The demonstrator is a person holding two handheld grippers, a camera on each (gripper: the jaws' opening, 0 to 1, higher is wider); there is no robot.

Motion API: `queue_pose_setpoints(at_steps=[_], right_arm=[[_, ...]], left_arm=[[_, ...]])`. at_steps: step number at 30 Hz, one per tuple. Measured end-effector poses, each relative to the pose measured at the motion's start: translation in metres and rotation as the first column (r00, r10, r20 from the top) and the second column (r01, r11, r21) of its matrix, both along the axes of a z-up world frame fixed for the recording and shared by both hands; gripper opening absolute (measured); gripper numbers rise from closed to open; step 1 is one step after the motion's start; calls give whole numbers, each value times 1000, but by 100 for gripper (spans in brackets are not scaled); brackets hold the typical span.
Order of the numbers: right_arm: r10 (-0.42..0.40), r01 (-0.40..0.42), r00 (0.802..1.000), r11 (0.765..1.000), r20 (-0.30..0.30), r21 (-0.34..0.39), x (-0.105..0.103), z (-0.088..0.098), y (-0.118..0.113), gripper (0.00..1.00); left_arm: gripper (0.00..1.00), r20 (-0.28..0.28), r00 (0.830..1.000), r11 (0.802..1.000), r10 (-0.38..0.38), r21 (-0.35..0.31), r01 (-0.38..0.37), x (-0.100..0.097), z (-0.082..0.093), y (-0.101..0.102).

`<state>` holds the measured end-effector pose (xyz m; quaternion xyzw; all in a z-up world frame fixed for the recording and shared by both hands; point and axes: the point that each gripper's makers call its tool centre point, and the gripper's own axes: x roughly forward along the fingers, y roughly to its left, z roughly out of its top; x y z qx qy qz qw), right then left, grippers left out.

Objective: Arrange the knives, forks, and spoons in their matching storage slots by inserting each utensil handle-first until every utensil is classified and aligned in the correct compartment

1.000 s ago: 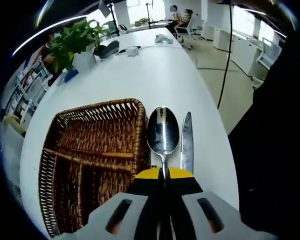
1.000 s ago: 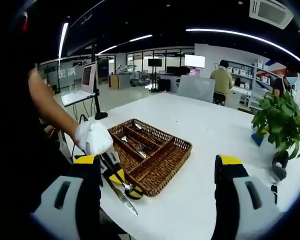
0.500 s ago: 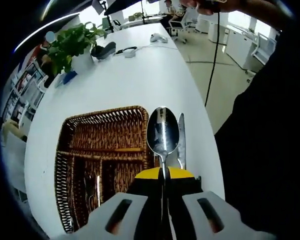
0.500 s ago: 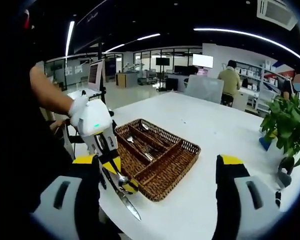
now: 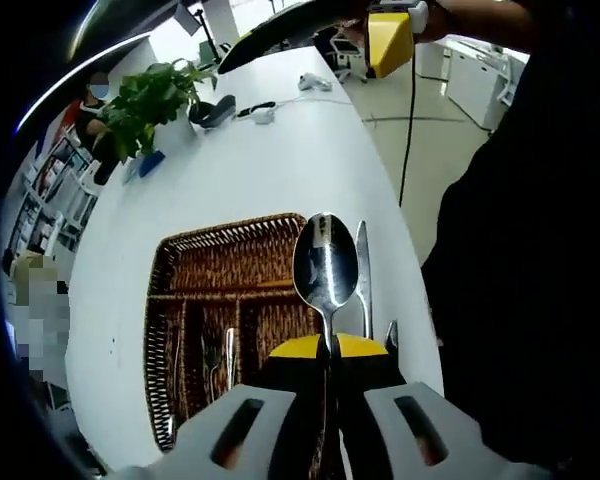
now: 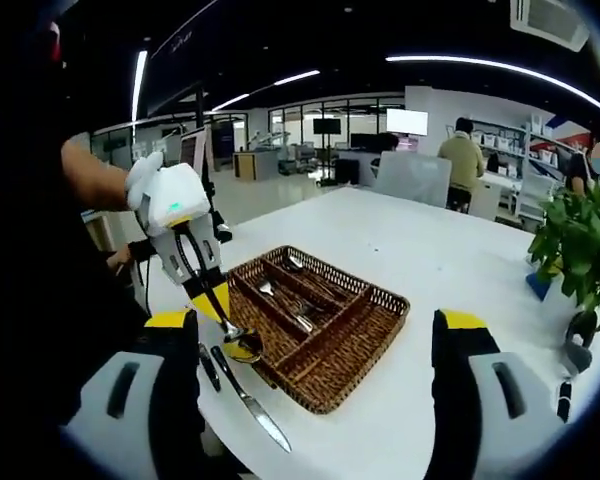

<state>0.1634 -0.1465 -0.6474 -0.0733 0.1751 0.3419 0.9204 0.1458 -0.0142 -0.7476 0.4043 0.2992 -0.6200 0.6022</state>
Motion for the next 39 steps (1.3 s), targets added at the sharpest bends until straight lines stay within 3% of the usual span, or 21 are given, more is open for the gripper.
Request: queue_pose_setpoints(at_steps=[11,14,16,21,25,30,39], right_arm=[[36,-36,999,999,-11,-9,7,2,16,100],[38,-39,999,999,-7,-16,8,1,20,100],[38,-38,999,999,-5,-1,8,2,23,100],[64,-65,998,997,-27,-30,4,-7,34,99],[55,-55,998,998,-10,-16,7,1,36,99],[16,-16,1000,1000,-22,19,11,10,33,100],[-56,56,998,998,3,-2,21,19,20,100]], left_arm=[[1,36,999,1000,10,11,-10,20,29,18],[1,55,998,1000,23,-8,-22,28,38,18],[1,94,994,997,60,-48,-55,46,49,18],[1,124,992,998,7,57,-14,70,61,43],[1,112,994,999,10,34,-14,80,73,39],[0,127,992,999,-15,41,9,84,76,32],[0,127,991,999,-29,38,25,94,76,29]])
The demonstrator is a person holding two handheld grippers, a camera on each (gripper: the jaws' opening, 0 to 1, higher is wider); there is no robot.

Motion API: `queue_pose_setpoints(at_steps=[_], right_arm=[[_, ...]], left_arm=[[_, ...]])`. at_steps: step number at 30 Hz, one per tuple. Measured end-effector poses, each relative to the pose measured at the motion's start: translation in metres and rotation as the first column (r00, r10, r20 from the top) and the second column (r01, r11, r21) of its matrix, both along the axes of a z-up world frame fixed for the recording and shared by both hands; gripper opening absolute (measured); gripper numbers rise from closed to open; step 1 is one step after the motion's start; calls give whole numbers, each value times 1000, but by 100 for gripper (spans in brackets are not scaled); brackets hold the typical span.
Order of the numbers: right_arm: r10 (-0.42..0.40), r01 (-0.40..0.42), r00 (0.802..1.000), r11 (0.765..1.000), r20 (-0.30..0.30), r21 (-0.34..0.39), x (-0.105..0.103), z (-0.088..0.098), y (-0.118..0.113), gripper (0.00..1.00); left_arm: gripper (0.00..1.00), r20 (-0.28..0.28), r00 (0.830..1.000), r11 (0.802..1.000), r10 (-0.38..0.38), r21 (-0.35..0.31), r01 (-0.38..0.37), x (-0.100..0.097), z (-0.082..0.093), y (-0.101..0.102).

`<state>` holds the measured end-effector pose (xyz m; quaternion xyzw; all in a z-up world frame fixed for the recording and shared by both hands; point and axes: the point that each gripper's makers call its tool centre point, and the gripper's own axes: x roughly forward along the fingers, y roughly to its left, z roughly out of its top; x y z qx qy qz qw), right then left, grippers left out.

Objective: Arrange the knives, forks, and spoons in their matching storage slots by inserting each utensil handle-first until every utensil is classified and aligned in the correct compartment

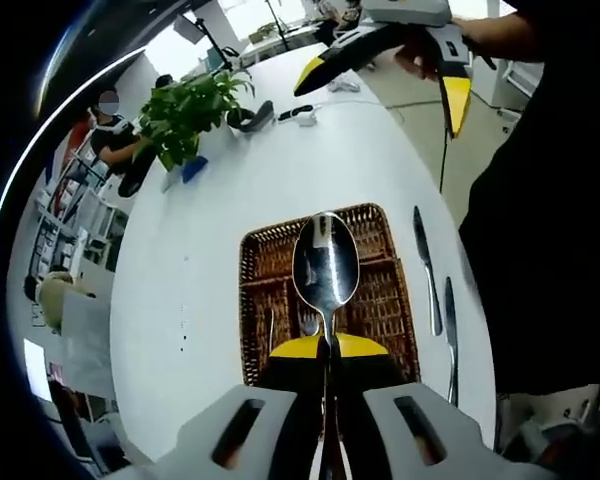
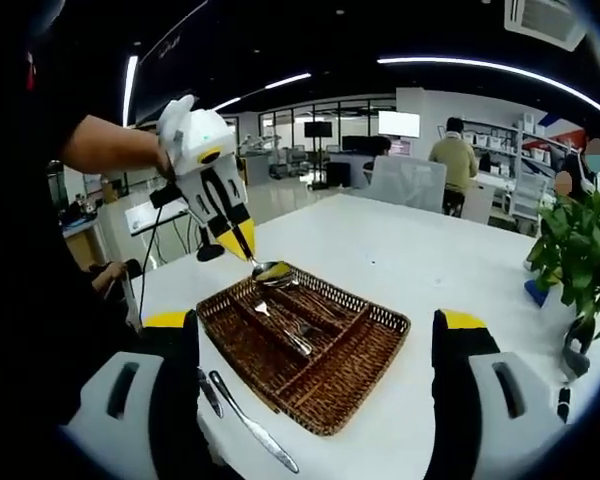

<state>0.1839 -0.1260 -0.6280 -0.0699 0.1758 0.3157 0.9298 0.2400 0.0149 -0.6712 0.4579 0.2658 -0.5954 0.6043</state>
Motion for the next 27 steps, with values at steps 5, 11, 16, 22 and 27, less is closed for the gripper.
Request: queue_pose_setpoints(at_steps=[5,11,16,22,27], right_arm=[[-6,6,1000,1000,3,2,1,1,1,100],[-7,6,1000,1000,6,1,-1,1,4,100],[-5,5,1000,1000,3,0,-3,2,6,100],[-36,36,999,999,-1,2,-6,3,1,100],[-44,44,999,999,-14,21,-9,2,2,100]], left_arm=[[0,12,1000,1000,-2,10,2,7,-3,2],[0,3,1000,1000,11,9,-11,19,-7,3],[0,-4,1000,1000,30,9,-30,32,-11,3],[0,-5,999,999,44,6,-44,43,-8,-1],[0,10,999,999,54,7,-54,59,-6,-1]])
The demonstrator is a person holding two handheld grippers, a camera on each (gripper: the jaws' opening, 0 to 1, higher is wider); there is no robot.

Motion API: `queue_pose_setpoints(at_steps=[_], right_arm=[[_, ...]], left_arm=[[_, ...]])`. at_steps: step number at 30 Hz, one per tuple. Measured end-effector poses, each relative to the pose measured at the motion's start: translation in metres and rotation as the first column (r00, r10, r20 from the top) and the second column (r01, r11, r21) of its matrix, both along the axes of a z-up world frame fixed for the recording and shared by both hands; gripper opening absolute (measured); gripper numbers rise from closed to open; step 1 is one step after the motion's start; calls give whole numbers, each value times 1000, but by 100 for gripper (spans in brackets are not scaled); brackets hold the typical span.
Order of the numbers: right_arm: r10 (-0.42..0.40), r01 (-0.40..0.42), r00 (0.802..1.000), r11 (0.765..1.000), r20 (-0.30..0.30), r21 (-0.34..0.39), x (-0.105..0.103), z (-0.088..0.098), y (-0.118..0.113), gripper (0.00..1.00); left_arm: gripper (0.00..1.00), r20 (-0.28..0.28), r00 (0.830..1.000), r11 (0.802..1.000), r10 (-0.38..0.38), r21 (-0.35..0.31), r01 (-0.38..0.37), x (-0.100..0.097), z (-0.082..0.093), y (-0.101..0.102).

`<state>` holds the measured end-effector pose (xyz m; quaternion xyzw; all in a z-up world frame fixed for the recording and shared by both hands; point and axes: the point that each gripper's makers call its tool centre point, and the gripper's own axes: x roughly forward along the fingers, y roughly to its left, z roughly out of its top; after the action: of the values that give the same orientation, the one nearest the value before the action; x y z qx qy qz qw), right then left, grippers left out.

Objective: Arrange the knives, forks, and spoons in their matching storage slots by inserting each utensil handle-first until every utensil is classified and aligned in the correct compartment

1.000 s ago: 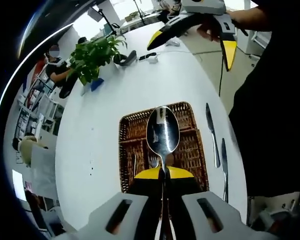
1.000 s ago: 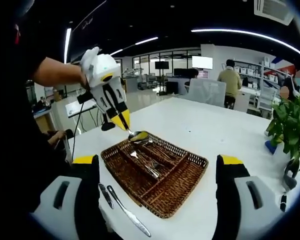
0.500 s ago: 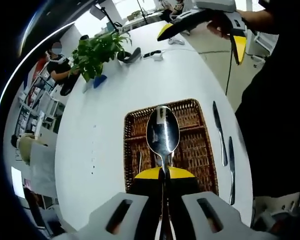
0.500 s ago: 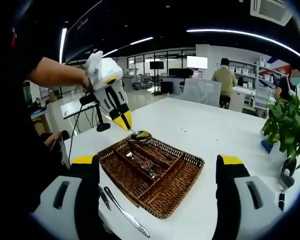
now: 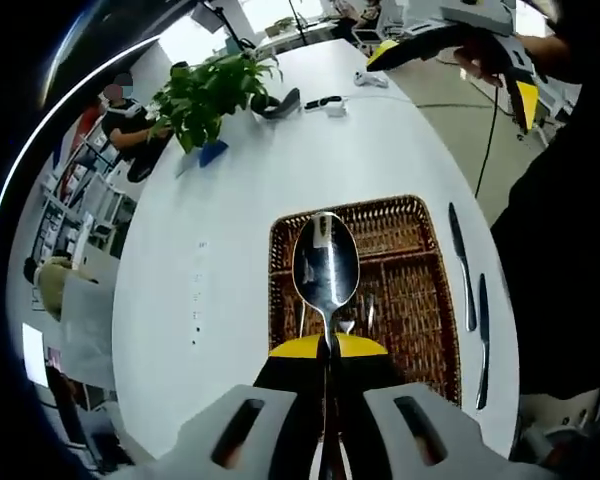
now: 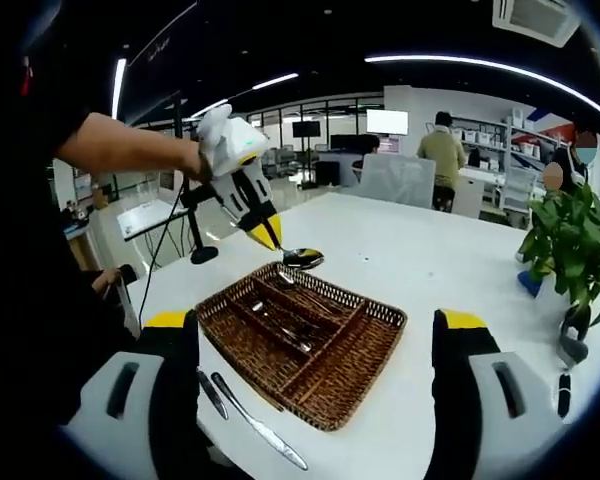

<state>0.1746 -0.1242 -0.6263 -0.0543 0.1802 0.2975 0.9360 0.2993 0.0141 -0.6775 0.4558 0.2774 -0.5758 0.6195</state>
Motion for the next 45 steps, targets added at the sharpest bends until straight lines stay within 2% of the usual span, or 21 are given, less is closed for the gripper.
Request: queue_pose_setpoints(at_steps=[2,10,19,31,45], right_arm=[[-6,6,1000,1000,-5,26,-1,2,1,100],[-13,13,1000,1000,5,12,-1,8,-4,100],[-56,56,998,998,1,12,-1,6,-23,100],[-86,87,996,996,-15,28,2,-2,-31,100],[-109,109,994,994,-26,13,9,-5,-42,100]], left_arm=[[0,7,1000,1000,7,5,-7,9,5,1],[0,36,999,999,33,-16,-33,45,30,-4],[0,32,999,999,41,-11,-41,65,28,-12],[0,5,999,999,42,-1,-42,67,-4,-20],[0,-12,997,997,71,15,-71,74,-50,-15]])
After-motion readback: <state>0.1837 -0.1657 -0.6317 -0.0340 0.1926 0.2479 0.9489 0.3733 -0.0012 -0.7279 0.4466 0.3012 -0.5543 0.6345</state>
